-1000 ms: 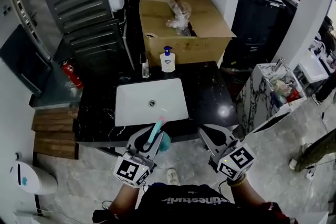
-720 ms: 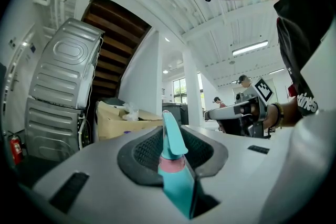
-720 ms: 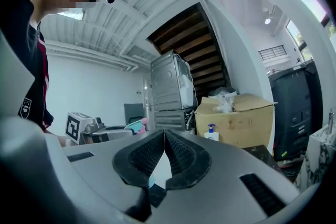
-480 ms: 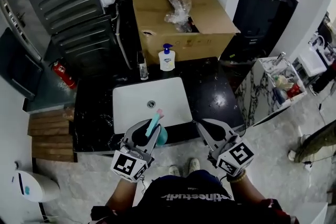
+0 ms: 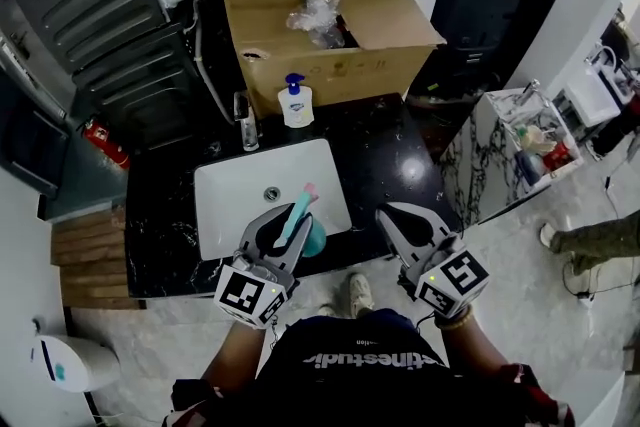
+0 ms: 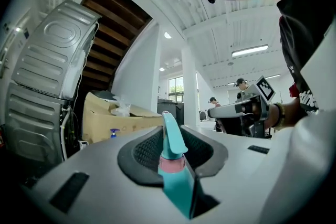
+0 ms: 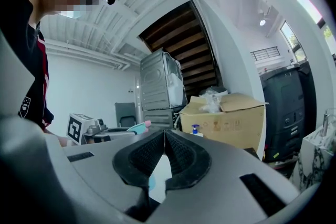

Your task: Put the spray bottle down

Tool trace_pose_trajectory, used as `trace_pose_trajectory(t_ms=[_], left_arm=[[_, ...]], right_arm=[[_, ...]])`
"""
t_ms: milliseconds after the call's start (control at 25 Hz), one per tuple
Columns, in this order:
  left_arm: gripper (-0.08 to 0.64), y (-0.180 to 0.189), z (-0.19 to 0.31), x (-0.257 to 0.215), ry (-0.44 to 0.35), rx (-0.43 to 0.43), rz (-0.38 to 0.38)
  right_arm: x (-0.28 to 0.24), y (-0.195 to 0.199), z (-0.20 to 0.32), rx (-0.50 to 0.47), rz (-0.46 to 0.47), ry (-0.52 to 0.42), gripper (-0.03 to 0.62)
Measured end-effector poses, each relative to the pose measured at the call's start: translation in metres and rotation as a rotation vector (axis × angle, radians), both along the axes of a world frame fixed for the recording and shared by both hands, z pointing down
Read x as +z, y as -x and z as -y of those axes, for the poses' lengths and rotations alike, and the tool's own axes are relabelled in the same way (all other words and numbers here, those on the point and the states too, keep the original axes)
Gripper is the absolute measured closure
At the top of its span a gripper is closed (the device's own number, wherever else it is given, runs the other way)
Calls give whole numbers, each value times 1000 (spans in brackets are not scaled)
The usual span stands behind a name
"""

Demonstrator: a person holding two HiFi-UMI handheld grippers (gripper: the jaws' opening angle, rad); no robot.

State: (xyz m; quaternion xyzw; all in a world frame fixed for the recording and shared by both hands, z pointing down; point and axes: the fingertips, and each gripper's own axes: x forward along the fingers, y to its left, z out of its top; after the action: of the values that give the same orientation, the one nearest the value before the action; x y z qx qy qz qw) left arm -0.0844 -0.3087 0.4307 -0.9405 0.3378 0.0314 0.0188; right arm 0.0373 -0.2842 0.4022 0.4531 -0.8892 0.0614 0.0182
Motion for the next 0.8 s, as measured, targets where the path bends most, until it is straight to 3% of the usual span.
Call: trace_pose_trajectory(t_ms=[200, 400, 800], left_arm=[[451, -58, 33, 6, -3, 77, 2], [451, -123, 67, 21, 9, 161, 11], [451, -221, 100, 88, 40, 259, 76]], right_arm=[[-9, -39, 24, 45, 53, -27, 552], [7, -82, 39, 107, -3, 12, 552], [21, -143, 41, 208, -10, 69, 552]])
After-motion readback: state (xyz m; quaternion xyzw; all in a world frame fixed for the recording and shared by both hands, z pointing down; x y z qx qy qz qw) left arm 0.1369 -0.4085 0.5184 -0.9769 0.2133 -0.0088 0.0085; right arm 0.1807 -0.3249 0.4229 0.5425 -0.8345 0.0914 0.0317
